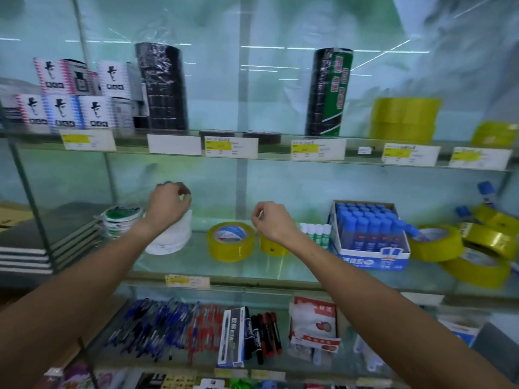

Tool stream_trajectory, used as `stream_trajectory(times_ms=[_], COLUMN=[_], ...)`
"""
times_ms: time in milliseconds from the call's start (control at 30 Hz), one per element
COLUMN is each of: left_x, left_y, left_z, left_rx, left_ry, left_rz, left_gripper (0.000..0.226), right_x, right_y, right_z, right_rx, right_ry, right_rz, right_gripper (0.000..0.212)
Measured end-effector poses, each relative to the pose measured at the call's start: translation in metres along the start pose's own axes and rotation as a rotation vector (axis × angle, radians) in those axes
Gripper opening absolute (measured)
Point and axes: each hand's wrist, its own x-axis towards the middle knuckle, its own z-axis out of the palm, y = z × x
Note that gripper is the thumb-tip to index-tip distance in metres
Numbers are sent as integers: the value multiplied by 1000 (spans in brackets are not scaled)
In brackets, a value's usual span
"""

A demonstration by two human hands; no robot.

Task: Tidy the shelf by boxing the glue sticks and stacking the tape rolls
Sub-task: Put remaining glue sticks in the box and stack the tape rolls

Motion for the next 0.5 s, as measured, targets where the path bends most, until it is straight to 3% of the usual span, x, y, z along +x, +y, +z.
stream_trajectory(times_ms=[267,500], left_x=[-38,-56], left_y=[129,222], left_z=[48,92], left_rx=[-267,-405], left_ry=[-173,-286], left_rz=[212,322], left_gripper=[13,15], right_x=[-21,-43], right_y=[53,111], right_z=[-61,-123], right_rx=[-185,-265], right_ry=[104,376], right_rz=[3,115], right_gripper=[11,12])
